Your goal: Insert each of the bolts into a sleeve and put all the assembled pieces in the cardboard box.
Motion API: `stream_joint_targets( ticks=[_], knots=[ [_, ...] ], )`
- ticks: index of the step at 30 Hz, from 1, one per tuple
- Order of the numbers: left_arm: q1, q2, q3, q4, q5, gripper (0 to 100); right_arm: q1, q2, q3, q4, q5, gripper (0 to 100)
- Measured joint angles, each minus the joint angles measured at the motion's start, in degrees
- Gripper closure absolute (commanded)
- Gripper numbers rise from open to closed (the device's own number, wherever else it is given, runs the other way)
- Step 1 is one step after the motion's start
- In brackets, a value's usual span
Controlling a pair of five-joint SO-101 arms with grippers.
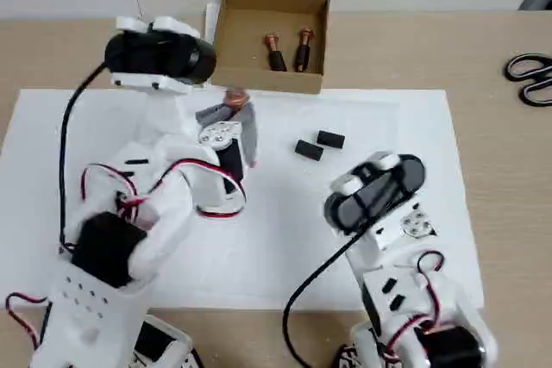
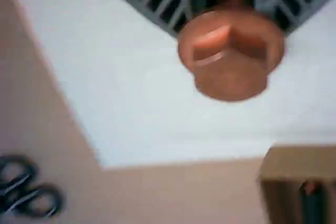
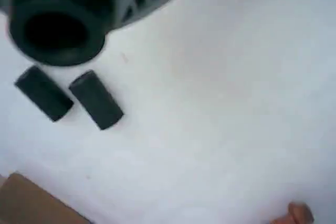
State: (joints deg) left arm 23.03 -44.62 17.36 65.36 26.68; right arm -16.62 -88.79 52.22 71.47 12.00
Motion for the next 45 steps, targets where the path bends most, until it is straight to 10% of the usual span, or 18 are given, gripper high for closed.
stream_joint_targets(
  ticks=[14,45],
  knots=[
    [5.0,0.8,8.2,-15.6,2.8,99,-10.8,-2.5,8.2,-4.2,-9.4,99.5],
    [11.7,0.0,11.3,-10.3,6.9,99,-12.9,-2.5,8.3,-4.2,-9.4,99.5]
  ],
)
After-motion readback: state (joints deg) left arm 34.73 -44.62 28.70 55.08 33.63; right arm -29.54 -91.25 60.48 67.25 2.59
